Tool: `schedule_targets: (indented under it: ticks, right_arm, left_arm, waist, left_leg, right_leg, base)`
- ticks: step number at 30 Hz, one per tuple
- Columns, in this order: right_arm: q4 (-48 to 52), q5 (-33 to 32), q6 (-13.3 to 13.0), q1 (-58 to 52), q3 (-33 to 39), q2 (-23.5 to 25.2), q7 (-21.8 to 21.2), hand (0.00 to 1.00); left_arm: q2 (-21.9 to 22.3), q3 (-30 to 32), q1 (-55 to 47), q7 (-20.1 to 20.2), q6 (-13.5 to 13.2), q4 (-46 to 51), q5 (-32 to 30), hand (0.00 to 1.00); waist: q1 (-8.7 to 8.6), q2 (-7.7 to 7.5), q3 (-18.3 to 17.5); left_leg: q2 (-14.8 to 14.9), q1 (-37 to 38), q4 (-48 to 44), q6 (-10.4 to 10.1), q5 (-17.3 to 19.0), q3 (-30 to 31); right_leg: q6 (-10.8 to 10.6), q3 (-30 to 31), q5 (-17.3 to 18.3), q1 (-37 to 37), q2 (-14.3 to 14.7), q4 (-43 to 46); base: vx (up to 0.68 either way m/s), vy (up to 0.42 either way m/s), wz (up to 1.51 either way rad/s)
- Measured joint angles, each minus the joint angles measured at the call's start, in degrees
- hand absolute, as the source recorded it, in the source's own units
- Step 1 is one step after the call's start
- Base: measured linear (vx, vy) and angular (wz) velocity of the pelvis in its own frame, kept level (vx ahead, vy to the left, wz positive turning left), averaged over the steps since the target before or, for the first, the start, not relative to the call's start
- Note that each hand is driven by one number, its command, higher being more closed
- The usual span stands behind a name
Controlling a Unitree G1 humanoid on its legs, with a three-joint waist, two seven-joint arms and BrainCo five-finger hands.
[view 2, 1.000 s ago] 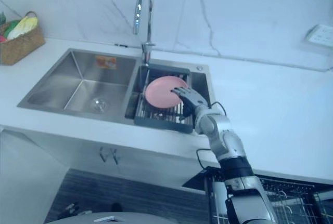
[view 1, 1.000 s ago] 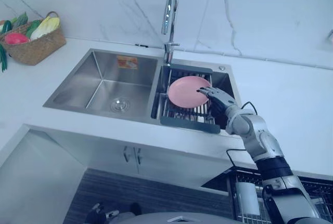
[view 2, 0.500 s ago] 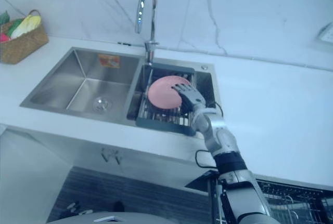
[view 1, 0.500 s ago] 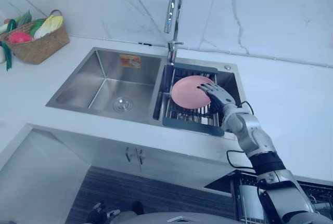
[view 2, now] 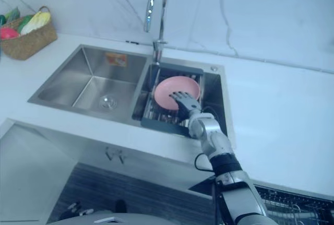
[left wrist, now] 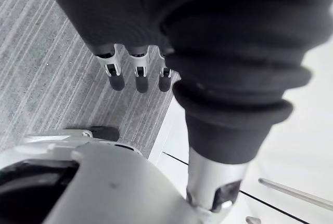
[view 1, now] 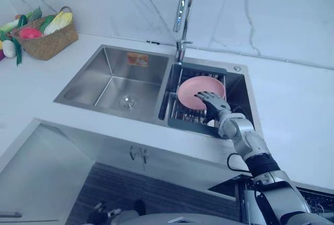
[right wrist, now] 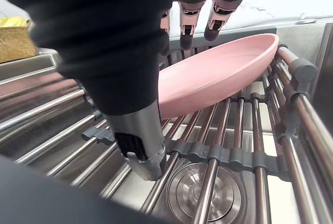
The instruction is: Walk over to the sink, pick up the cup, carry it to the dishwasher, place the cup inside the dishwasher, then close the dishwasher door
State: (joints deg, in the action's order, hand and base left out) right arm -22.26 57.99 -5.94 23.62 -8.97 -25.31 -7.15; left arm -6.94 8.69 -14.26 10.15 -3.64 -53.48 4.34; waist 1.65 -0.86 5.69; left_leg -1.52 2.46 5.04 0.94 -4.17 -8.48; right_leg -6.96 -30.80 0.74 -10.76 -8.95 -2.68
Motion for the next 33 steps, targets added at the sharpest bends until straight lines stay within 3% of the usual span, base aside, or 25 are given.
schedule_targets:
  ticks: [12, 24, 25, 33]
  right_arm:
    - [-3.6, 5.4, 3.7, 3.0, -1.7, 0.0, 2.8, 0.0]
    - [-5.0, 7.8, 5.0, 3.7, -2.4, 0.1, 2.8, 0.0]
    - [-6.2, 8.3, 5.1, 4.5, -2.8, 0.1, 2.8, 1.0]
    - [-8.6, 12.2, 6.3, 5.7, -3.9, 0.1, 3.8, 1.0]
  left_arm:
    - [0.1, -0.4, 0.0, -0.1, -0.4, 0.6, 0.1, 0.0]
    - [0.0, -1.0, 0.0, -0.1, -1.1, 0.6, 0.5, 0.0]
    - [0.0, -1.0, 0.0, -0.1, -1.1, 0.6, 0.5, 0.0]
    - [-0.5, -2.1, 0.0, -0.1, -1.5, 0.9, 0.6, 0.0]
  waist:
    - [0.57, 0.0, 0.6]
    - [1.14, -0.1, 0.8]
    - [1.15, -0.12, 0.9]
    - [1.52, -0.44, 1.0]
  left_leg:
    - [-0.1, -0.3, 0.0, -0.1, -0.2, 0.6]
    - [-0.1, -0.3, 0.0, -0.1, -0.2, 0.8]
    - [-0.1, -0.3, 0.0, -0.1, -0.2, 0.8]
    - [-0.1, -0.4, 0.0, -0.1, -0.2, 0.9]
  right_leg:
    - [0.0, -1.3, 0.8, -0.1, 0.0, 0.3]
    - [-0.1, -1.3, 0.9, 0.0, -0.1, 0.7]
    - [-0.1, -1.3, 0.9, 0.0, -0.1, 0.8]
    - [-0.1, -1.3, 1.5, 0.2, -0.2, 1.4]
  base:
    - [0.01, -0.004, 0.03]
    - [0.0, 0.0, 0.0]
    - [0.0, 0.0, 0.0]
    - [0.0, 0.0, 0.0]
